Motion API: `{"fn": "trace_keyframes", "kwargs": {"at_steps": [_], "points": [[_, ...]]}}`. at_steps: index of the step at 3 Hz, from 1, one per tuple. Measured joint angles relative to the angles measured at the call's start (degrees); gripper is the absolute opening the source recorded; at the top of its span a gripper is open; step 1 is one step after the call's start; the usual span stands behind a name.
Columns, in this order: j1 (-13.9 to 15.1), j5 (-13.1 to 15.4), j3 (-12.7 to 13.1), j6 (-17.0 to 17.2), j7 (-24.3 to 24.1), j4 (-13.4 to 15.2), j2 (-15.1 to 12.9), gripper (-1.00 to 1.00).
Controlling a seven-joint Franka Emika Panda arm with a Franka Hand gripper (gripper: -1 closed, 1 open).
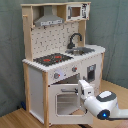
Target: Play with the kitchen
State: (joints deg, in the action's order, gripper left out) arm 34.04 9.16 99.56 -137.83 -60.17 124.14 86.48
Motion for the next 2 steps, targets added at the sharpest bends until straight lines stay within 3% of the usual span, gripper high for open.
{"fn": "trace_keyframes", "kwargs": {"at_steps": [2], "points": [[1.4,0.0,0.4,7.7,-0.3,-5.6,-0.1,-1.00]]}}
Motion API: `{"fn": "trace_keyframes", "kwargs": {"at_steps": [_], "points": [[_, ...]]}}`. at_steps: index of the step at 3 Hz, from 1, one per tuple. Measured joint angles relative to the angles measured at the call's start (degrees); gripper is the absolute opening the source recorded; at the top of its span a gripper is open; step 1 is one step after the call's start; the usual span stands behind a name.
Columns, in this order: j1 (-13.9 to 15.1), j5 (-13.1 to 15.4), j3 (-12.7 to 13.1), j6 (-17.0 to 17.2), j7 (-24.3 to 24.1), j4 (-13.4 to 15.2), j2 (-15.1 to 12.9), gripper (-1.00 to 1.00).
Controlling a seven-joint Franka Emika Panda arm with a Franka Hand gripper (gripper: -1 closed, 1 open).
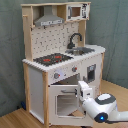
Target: Play with the kitchen
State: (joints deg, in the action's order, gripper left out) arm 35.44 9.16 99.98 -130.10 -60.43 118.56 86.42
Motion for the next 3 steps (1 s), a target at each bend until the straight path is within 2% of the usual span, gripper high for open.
{"fn": "trace_keyframes", "kwargs": {"at_steps": [1,2,3], "points": [[0.1,0.0,-0.1,0.0,0.0,0.0,0.0,1.00],[1.9,0.1,-0.8,0.0,0.2,-2.0,0.0,1.00],[2.6,1.2,-0.6,0.0,4.2,-6.2,0.0,1.00]]}}
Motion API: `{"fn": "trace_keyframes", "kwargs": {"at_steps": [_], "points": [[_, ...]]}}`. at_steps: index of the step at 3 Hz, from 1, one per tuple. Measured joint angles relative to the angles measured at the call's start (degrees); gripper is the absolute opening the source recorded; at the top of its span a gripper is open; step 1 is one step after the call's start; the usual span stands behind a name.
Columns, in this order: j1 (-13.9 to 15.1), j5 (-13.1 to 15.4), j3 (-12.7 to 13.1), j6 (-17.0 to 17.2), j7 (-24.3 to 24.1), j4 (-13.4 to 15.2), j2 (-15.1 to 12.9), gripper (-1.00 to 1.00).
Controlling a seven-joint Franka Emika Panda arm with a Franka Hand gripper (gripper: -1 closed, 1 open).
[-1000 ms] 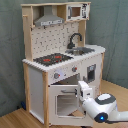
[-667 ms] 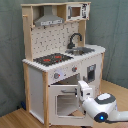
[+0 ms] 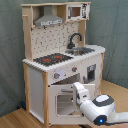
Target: Play with the kitchen
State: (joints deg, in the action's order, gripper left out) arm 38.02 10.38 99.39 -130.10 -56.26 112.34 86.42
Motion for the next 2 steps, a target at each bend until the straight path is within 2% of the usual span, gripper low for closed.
{"fn": "trace_keyframes", "kwargs": {"at_steps": [1,2], "points": [[1.0,1.9,-1.6,0.0,4.9,-3.3,-0.2,1.00],[1.9,3.2,-3.2,-0.3,9.8,-5.2,-0.7,1.00]]}}
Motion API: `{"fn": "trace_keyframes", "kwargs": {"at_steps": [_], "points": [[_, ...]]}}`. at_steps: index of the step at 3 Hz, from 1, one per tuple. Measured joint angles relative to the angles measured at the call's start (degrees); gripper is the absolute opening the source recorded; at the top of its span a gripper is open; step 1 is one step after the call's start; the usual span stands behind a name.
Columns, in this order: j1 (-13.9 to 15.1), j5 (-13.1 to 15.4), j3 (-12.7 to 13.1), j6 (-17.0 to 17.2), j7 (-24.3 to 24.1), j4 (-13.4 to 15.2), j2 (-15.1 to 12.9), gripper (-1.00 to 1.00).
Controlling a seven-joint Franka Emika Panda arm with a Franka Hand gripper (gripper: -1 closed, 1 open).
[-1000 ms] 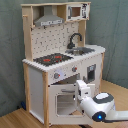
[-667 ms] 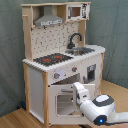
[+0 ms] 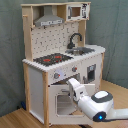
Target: Play with the kitchen
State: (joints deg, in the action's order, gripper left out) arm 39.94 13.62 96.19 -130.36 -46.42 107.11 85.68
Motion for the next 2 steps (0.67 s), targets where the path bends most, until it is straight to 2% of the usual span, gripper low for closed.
{"fn": "trace_keyframes", "kwargs": {"at_steps": [2], "points": [[1.8,1.2,-4.6,-2.0,12.7,-1.8,-0.8,1.00]]}}
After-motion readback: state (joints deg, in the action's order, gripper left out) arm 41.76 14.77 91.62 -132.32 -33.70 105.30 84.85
